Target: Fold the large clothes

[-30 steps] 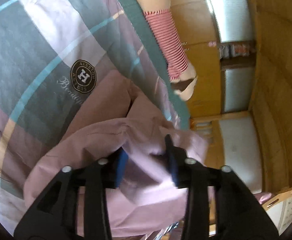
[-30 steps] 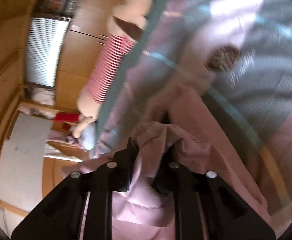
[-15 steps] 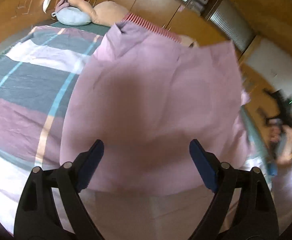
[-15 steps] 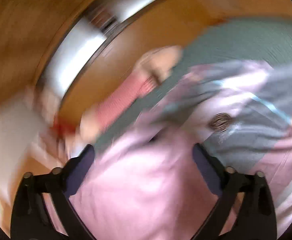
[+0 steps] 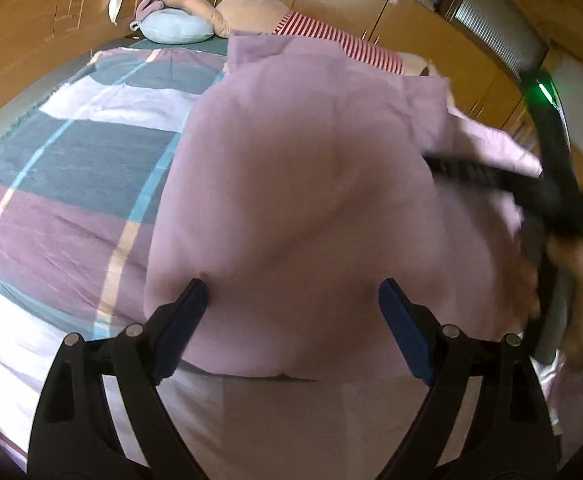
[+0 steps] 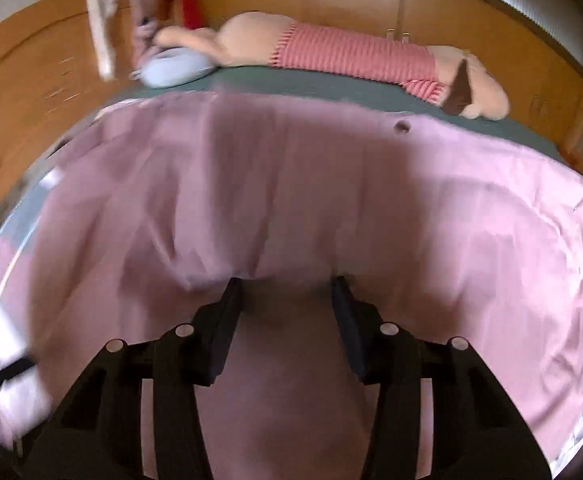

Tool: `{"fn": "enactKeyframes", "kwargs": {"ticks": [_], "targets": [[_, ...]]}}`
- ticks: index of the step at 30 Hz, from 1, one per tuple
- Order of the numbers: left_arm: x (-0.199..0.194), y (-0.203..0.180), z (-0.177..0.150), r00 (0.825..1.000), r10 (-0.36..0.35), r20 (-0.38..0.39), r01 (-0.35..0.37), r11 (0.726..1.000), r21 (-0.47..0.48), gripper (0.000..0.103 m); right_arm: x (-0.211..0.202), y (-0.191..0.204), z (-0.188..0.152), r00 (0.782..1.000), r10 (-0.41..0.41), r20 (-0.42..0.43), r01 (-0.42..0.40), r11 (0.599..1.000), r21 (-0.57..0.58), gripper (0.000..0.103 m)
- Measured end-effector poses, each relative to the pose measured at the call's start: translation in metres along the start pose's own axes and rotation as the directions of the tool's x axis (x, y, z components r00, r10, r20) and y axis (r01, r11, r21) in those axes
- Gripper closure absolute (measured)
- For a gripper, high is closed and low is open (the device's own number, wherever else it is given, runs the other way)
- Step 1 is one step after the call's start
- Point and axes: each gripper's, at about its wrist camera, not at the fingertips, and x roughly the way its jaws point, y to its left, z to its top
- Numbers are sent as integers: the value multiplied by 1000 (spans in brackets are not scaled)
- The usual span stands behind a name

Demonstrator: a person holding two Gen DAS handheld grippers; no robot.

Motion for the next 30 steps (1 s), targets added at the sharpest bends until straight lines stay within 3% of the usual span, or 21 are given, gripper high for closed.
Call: {"fn": "enactKeyframes", "kwargs": {"ticks": [4, 7, 9, 10, 12, 14, 16, 19, 26, 28, 30], "targets": [[10, -7, 6, 998, 59, -3, -58, 997, 57, 9, 18, 3, 15, 999, -47, -22, 48, 999, 19, 53], [13, -1, 3, 998, 53, -45, -52, 999, 17, 7, -21, 20, 22, 993, -22, 115, 17, 999, 41, 53], [15, 4, 2, 997, 32, -73, -34, 999, -21, 6, -46, 35, 22, 978, 41, 203, -35, 999, -31, 52], [15, 6, 1, 996, 26, -79, -29, 999, -35, 5, -52, 48, 27, 975, 95, 200, -80, 993, -82, 48], [16, 9, -1, 996, 26, -88, -32, 998, -60, 4, -46, 74, 37, 978, 179, 110, -160, 974, -163, 48], [20, 17, -4, 994, 29, -107, -41, 993, -114, 2, -26, 102, 46, 972, 231, -46, -235, 945, -226, 48], [23, 22, -8, 991, 27, -128, -47, 987, -154, 2, 4, 128, 50, 974, 172, -148, -210, 933, -292, 47], [22, 28, -8, 991, 14, -130, -39, 981, -192, 2, 43, 130, 58, 963, 159, -218, -210, 948, -238, 40], [21, 33, -7, 992, 28, -120, -49, 982, -181, 2, 77, 142, 70, 996, 16, -88, -33, 979, -199, 39], [23, 32, -6, 992, 34, -124, -56, 983, -174, 2, 71, 136, 74, 1000, 4, -23, -7, 988, -153, 39], [24, 34, -7, 991, 34, -129, -57, 983, -177, 2, 45, 122, 76, 994, 19, 104, -12, 998, -69, 39]]}}
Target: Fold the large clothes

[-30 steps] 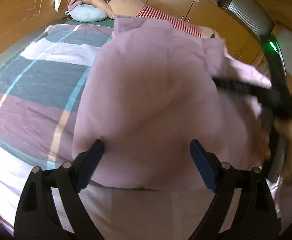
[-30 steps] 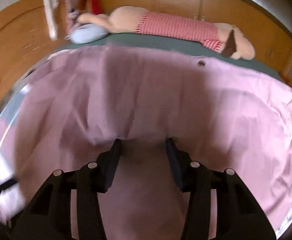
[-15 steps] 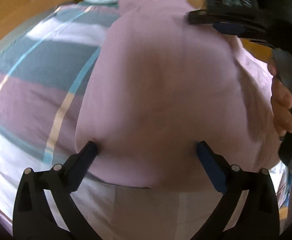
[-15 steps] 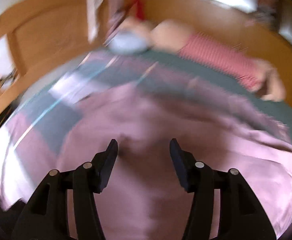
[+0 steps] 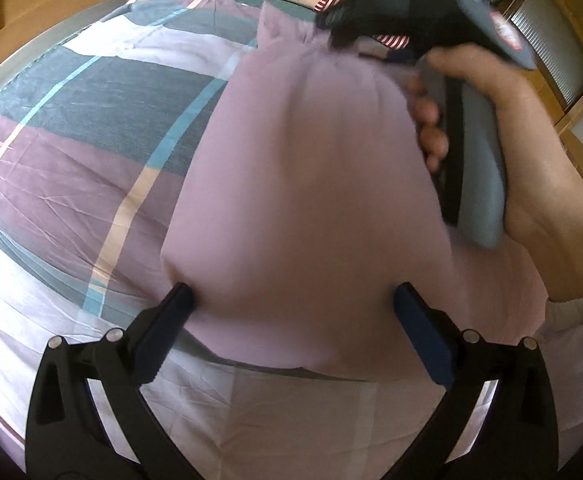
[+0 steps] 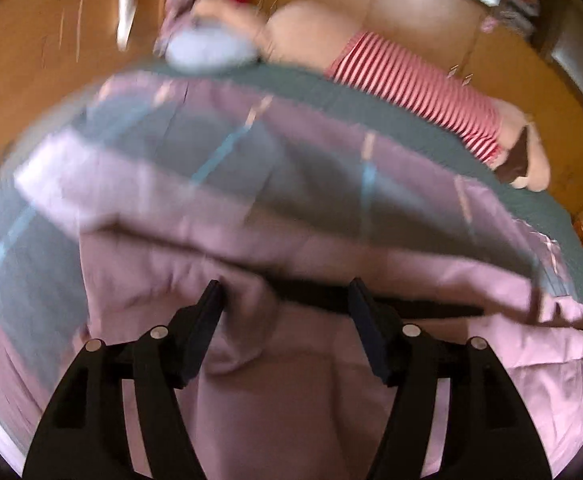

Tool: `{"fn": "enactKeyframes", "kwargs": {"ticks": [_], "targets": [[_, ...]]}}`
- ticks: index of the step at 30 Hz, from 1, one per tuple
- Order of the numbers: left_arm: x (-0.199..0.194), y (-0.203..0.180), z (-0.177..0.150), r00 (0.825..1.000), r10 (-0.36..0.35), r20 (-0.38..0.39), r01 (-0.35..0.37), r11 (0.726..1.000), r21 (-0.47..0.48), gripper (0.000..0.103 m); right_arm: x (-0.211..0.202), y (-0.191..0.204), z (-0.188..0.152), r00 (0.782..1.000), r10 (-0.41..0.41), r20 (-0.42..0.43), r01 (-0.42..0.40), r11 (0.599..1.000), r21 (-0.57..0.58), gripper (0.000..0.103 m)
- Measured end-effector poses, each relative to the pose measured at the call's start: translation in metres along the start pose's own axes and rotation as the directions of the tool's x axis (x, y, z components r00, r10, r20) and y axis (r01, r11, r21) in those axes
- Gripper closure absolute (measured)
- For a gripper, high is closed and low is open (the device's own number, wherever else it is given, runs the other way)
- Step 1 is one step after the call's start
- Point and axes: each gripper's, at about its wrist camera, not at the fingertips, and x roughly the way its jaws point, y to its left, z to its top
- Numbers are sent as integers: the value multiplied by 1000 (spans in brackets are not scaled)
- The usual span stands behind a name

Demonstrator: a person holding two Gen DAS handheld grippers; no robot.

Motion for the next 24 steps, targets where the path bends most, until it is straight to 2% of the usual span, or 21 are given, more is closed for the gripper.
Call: {"fn": "enactKeyframes", "kwargs": {"ticks": [1, 2, 3, 5, 7, 9, 10, 11, 12, 13, 16, 18, 19, 22, 24], "targets": [[1, 1, 0, 1000, -2, -3, 2, 1000, -5, 2, -14, -4, 1, 998, 10, 68, -11, 1000, 16, 38], [0, -4, -4, 1000, -2, -4, 2, 1000, -9, 2, -24, -6, 4, 994, 49, 98, -49, 999, 3, 37], [0, -4, -4, 1000, -2, -4, 2, 1000, -10, 2, -34, -4, 4, 987, 127, 99, -124, 992, -30, 37], [3, -4, 0, 1000, 2, -4, -2, 1000, -8, 2, -47, 8, 3, 966, 248, 68, -240, 965, -107, 37], [4, -4, 0, 1000, 4, -4, -4, 1000, -7, 2, -61, 21, -2, 946, 322, 51, -308, 934, -183, 37], [4, -5, -2, 1000, 4, -3, -4, 1000, -7, 2, -52, 38, -10, 917, 388, -90, -398, 887, -233, 37], [4, -5, -2, 1000, 5, -2, -5, 1000, -6, 2, -39, 47, -16, 922, 349, -168, -384, 886, -262, 37], [4, -5, -2, 1000, 7, -1, -7, 1000, -4, 2, -27, 52, -21, 939, 279, -200, -330, 897, -293, 37], [4, -6, -3, 1000, 8, 0, -8, 1000, -2, 2, -12, 56, -25, 961, 180, -208, -242, 913, -328, 37], [4, -7, -4, 1000, 6, 4, -6, 1000, 1, 2, -3, 55, -27, 967, 148, -209, -212, 921, -327, 37], [2, -11, -7, 1000, 12, 10, -12, 1000, 18, 2, 17, 36, -16, 984, 100, -151, -131, 968, -215, 37], [3, -13, -7, 1000, 21, 8, -21, 999, 27, 2, 20, 14, -1, 998, -13, -69, 6, 996, -92, 37], [3, -14, -7, 1000, 24, 7, -24, 999, 32, 2, 21, 6, 3, 998, -46, -51, 44, 998, -50, 37], [3, -15, -5, 999, 31, 8, -32, 998, 47, 2, -8, -24, 11, 997, 39, 72, -44, 997, 69, 37], [-1, -16, -4, 999, 36, 25, -37, 999, 40, 2, -42, -33, 6, 983, 119, 137, -127, 991, 47, 36]]}}
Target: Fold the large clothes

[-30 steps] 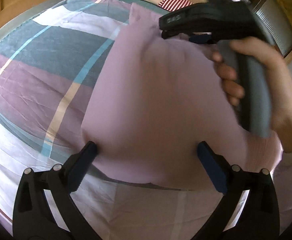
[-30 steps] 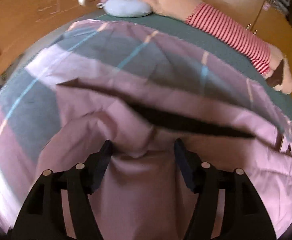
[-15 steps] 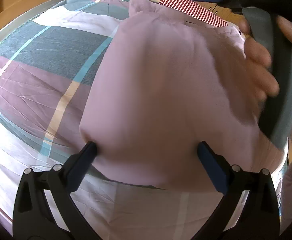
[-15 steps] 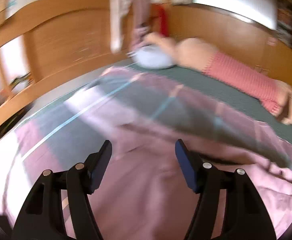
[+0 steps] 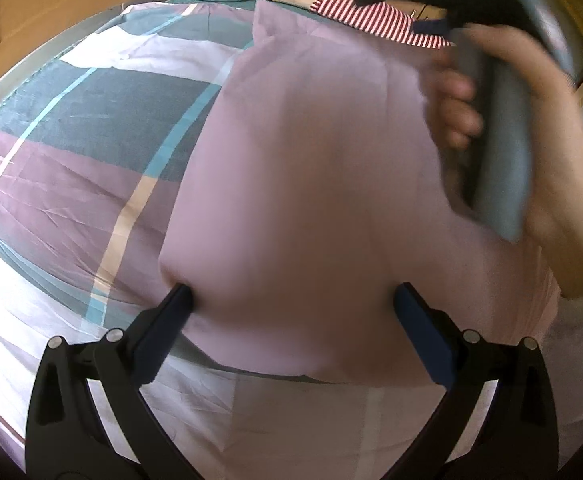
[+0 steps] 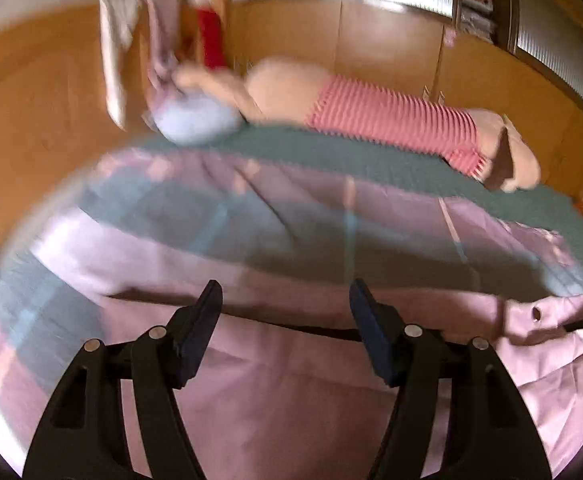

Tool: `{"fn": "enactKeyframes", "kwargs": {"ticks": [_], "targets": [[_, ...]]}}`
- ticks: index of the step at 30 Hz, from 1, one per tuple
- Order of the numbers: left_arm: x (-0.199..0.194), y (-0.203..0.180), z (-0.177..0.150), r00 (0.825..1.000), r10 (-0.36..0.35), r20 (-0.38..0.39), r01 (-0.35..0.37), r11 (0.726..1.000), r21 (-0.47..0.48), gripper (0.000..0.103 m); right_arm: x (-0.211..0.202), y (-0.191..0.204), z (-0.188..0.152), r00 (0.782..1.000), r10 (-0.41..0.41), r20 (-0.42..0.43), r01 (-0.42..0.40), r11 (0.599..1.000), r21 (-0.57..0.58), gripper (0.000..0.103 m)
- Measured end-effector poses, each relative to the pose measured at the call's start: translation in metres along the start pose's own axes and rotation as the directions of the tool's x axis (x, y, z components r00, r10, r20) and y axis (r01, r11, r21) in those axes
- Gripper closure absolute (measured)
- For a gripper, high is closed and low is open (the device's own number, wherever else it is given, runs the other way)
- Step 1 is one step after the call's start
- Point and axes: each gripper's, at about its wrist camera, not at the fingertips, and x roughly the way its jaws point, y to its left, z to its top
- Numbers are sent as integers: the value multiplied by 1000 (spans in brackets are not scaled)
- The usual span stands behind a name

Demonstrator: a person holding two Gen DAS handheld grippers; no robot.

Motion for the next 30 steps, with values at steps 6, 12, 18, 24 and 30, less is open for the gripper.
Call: {"fn": "enactKeyframes", "kwargs": {"ticks": [6, 12, 18, 24, 30], "targets": [[-26, -17, -1, 983, 46, 176, -63, 994, 89, 2, -90, -34, -37, 998, 43, 44, -42, 999, -27, 22], [-4, -25, -7, 989, 76, 123, -94, 985, 146, 2, -92, -112, -96, 983, -144, -118, 144, 990, -7, 22], [-2, -25, -1, 993, 65, 99, -80, 986, 147, 2, -108, -252, -130, 916, -351, -193, 396, 864, 311, 14], [-4, -26, -4, 992, 69, 104, -83, 986, 145, 2, -144, -318, -150, 895, -411, -175, 438, 727, 529, 15], [-4, -26, -3, 993, 61, 98, -75, 987, 141, 2, -157, -352, -177, 829, -506, -238, 551, 667, 501, 15]]}}
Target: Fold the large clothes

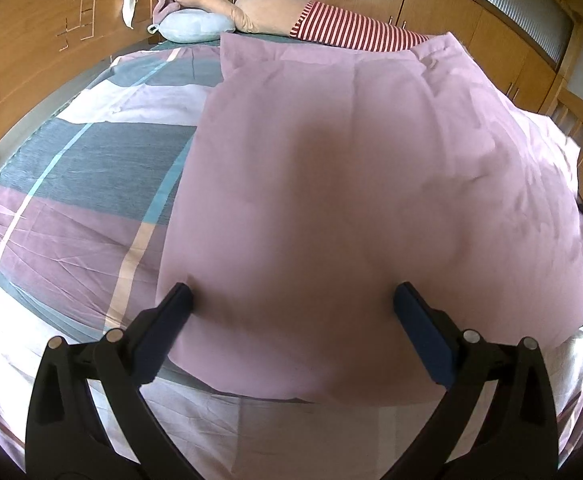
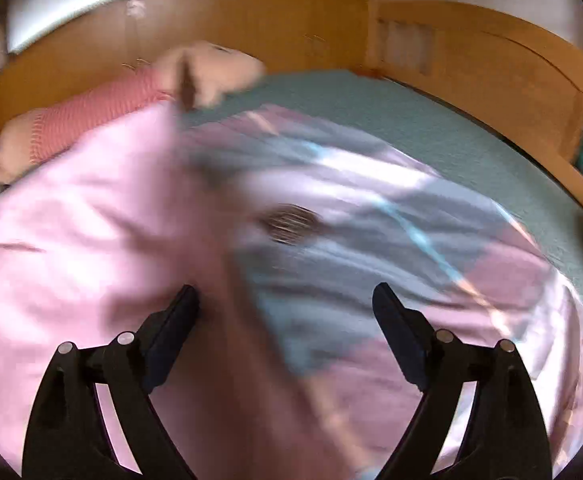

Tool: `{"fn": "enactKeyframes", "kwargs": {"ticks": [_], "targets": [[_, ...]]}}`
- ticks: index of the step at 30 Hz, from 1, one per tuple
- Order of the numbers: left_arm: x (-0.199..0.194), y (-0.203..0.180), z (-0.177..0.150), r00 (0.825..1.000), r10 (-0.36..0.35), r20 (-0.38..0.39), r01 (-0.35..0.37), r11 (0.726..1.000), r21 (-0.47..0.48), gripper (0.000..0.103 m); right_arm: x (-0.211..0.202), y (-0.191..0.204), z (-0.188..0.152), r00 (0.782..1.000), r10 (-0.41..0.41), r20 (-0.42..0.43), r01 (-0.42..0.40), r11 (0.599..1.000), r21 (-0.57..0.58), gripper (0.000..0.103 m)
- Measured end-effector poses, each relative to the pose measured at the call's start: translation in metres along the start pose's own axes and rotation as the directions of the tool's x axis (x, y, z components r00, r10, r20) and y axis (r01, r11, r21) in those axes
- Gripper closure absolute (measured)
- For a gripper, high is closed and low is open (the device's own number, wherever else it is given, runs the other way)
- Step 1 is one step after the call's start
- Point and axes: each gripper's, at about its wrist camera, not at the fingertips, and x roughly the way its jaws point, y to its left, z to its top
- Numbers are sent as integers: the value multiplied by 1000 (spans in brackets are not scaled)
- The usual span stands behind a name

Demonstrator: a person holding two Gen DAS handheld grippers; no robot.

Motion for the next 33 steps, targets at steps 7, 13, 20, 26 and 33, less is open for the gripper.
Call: {"fn": "enactKeyframes", "kwargs": {"ticks": [7, 13, 20, 26, 33], "targets": [[1, -2, -2, 1000, 12, 6, -12, 1000, 6, 2, -91, 50, -36, 968, 205, 145, -188, 974, -123, 14], [2, -1, -2, 1000, 1, -7, -1, 1000, 3, 2, -72, 72, -78, 997, 83, -2, -79, 945, -318, 8], [1, -3, -3, 1000, 16, -11, -16, 1000, 11, 2, -66, 6, -56, 998, 12, -56, -10, 999, 34, 1], [2, -3, -3, 1000, 13, -14, -13, 1000, 9, 2, -58, -5, -49, 991, -51, -123, 66, 990, 123, 2], [-9, 5, 2, 1000, -6, 27, 8, 998, -60, 2, -81, 45, -48, 998, -44, -50, 38, 992, -116, 3]]}}
